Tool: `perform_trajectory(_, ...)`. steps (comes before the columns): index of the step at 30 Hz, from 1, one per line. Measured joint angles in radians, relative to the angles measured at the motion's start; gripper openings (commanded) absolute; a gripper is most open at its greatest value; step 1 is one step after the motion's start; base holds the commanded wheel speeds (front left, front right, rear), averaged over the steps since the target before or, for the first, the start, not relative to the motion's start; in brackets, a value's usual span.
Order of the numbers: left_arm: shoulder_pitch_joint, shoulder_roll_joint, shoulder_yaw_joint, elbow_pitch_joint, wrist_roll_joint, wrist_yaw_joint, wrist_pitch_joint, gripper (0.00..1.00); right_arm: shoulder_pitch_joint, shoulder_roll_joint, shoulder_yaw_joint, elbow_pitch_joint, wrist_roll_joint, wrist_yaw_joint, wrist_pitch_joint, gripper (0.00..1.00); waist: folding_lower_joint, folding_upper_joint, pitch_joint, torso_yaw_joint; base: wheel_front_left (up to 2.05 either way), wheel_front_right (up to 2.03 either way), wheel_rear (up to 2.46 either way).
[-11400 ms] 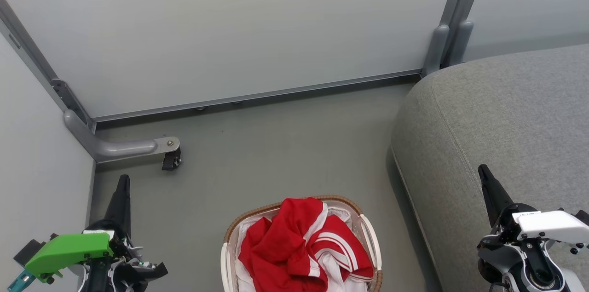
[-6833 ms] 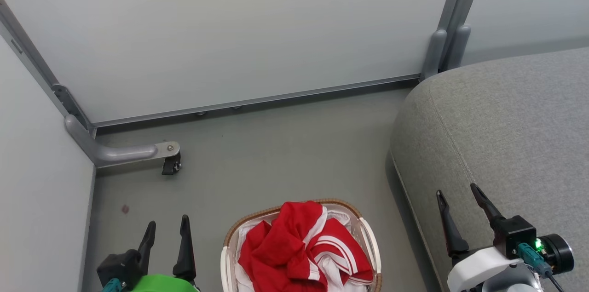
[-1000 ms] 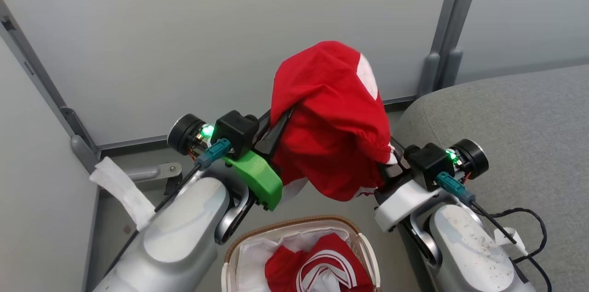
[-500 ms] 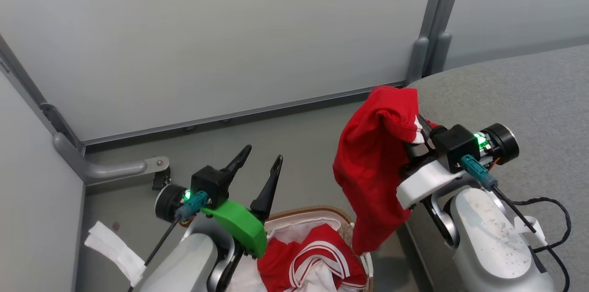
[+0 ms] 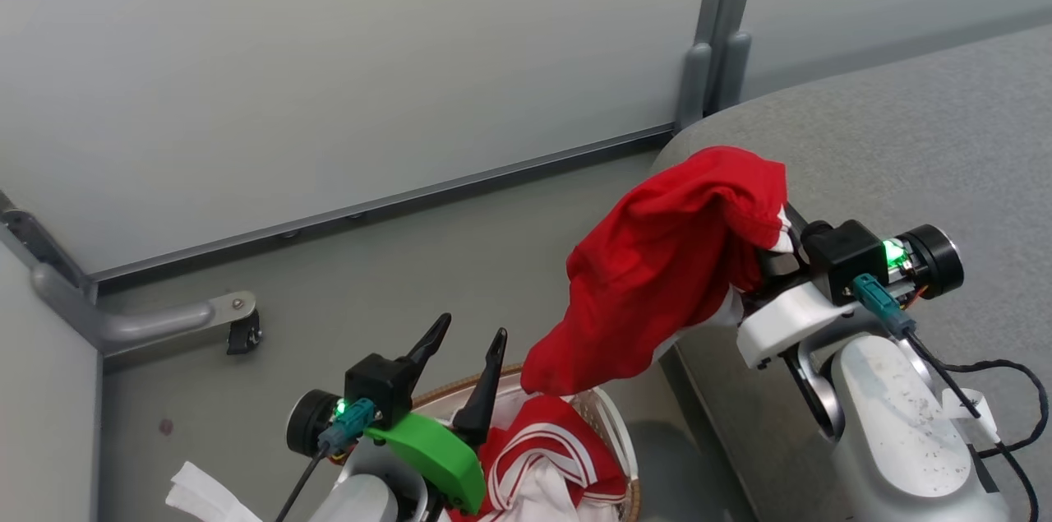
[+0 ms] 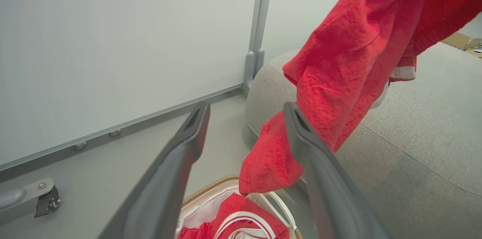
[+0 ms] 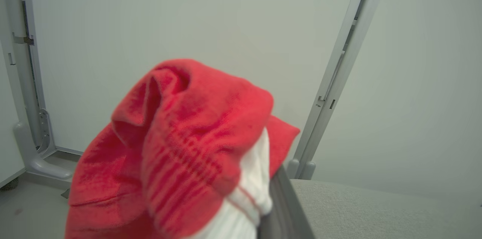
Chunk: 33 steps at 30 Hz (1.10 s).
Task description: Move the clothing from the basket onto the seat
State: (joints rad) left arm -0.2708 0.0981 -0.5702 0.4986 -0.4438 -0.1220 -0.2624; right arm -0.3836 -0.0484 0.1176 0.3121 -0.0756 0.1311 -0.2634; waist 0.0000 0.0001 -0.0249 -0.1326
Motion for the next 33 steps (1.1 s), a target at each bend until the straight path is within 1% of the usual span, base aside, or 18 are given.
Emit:
perform_trajectory(4,0.01,-0.015,0.014,-0.006,0.017,-0.002,0.0,1.0,0.002,0.0,-0.028,0.002,-0.023,0.0,0.0,0.0,0.0,0.0,0.005,-0.044,0.0,0.0,0.0)
perform_trajectory(9,0.016,-0.026,0.013,-0.009,0.032,-0.006,0.0,1.0,0.005,0.0,-0.07,0.002,-0.049,0.0,0.0,0.0,0.0,0.0,0.014,-0.114,0.0,0.0,0.0)
perform_trajectory(16,0.017,-0.039,-0.022,-0.022,0.033,-0.007,0.0,1.0,0.016,-0.001,-0.125,0.002,-0.079,0.0,0.0,0.0,0.0,0.0,0.031,-0.217,0.0,0.0,0.0)
perform_trajectory(22,0.014,-0.042,-0.044,-0.028,0.032,-0.007,0.0,1.0,0.027,-0.001,-0.153,0.0,-0.084,0.0,0.0,0.0,0.0,0.0,0.051,-0.286,0.0,0.0,0.0)
perform_trajectory(25,0.012,-0.042,-0.054,-0.029,0.033,-0.007,0.0,1.0,0.028,-0.001,-0.167,-0.001,-0.084,0.0,0.0,0.0,0.0,0.0,0.069,-0.302,0.0,0.0,0.0)
perform_trajectory(29,-0.009,-0.04,-0.072,-0.034,0.036,-0.007,0.0,1.0,0.022,-0.001,-0.191,-0.004,-0.081,0.0,0.0,0.0,0.0,0.0,0.1,-0.306,0.0,0.0,0.0)
perform_trajectory(33,-0.035,-0.024,-0.089,-0.039,0.041,-0.007,0.0,1.0,-0.036,-0.001,-0.213,-0.002,-0.09,0.0,0.0,0.0,0.0,0.0,0.141,-0.297,0.0,0.0,0.0)
